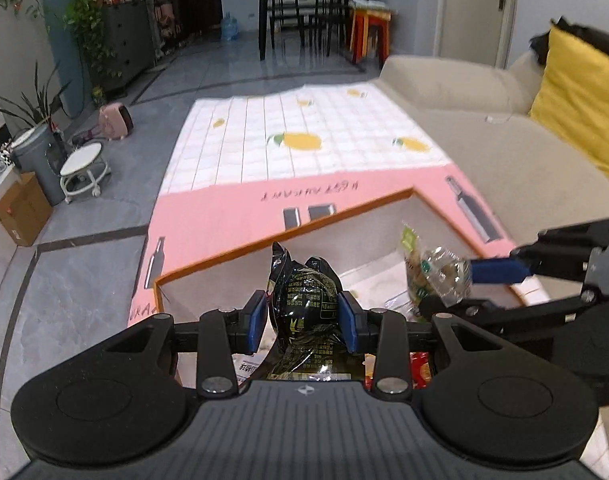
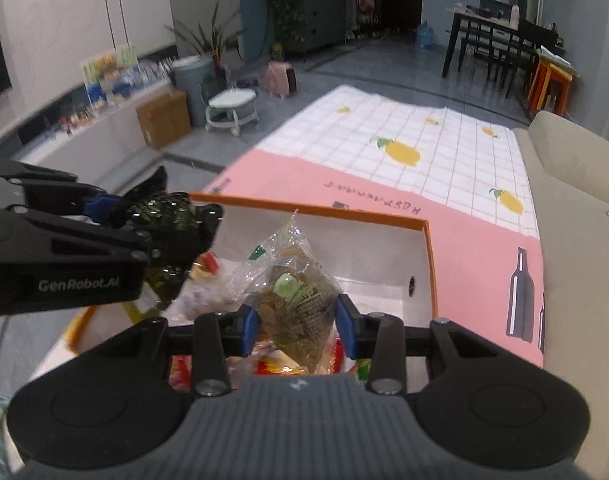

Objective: Organize snacks
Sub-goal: 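Open the left tool inside the box while the right tool releases the nut bag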

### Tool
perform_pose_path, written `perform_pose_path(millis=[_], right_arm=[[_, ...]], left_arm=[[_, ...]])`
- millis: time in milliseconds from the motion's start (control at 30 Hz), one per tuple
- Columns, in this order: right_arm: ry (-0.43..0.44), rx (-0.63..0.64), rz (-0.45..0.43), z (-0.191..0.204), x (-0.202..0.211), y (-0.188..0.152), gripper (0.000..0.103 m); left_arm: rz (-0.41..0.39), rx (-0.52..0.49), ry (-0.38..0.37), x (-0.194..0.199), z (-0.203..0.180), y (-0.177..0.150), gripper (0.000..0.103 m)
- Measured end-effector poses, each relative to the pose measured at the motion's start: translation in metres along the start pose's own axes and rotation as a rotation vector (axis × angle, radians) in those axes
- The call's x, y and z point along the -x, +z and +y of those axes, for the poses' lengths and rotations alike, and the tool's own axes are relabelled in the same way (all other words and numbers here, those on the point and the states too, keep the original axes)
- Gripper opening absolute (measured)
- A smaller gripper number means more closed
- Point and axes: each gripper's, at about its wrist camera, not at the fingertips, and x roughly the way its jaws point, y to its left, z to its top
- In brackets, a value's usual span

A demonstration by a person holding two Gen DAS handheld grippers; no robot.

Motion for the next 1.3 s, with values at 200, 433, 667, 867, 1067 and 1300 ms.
perform_pose_path(millis=[200,433,667,867,1067,1300], right_arm=[[-0.048,0.034,0.099,-0.012,-0.046,-0.003,0.037],[-0.095,0.063,0.177,-0.017,-0.085,-0.015,0.037],[-0.122,0.161,0.203,-0.007,-0.101,-0.024,0.038],[-0.117,0.145,0.205,-0.008,-0.099,-0.022,0.04],[-0.116,0.148,0.226,-0.005,-0.096,-0.021,0.045],[-0.1,0.146,0.209,0.002,-0.074,-0.017,0.073]], left_arm=[[0.06,-0.03,0.007,-0.033,0.0,-0.001,0.042],[0.111,-0.064,0.019,-0.064,-0.009,-0.002,0.042],[0.154,-0.092,0.044,-0.086,-0.013,-0.01,0.042],[0.179,-0.076,0.034,-0.09,-0.012,-0.015,0.044],[0.144,-0.075,0.035,-0.076,-0.01,-0.011,0.071],[0.089,-0.068,0.074,-0.044,-0.008,-0.001,0.073]])
